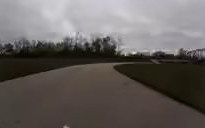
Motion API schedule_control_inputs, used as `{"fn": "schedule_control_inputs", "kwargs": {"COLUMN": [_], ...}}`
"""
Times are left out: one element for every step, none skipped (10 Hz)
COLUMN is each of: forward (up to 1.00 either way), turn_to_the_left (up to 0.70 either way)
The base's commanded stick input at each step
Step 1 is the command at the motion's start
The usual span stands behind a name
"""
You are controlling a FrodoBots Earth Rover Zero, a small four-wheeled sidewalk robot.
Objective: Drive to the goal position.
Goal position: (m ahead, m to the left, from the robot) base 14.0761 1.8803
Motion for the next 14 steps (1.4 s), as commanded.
{"fn": "schedule_control_inputs", "kwargs": {"forward": [1.00, 1.00, 1.00, 1.00, 1.00, 1.00, 1.00, 1.00, 1.00, 1.00, 1.00, 1.00, 1.00, 1.00], "turn_to_the_left": [0.00, 0.00, 0.00, 0.00, 0.00, 0.00, 0.00, 0.00, 0.00, 0.00, 0.00, 0.00, 0.00, 0.00]}}
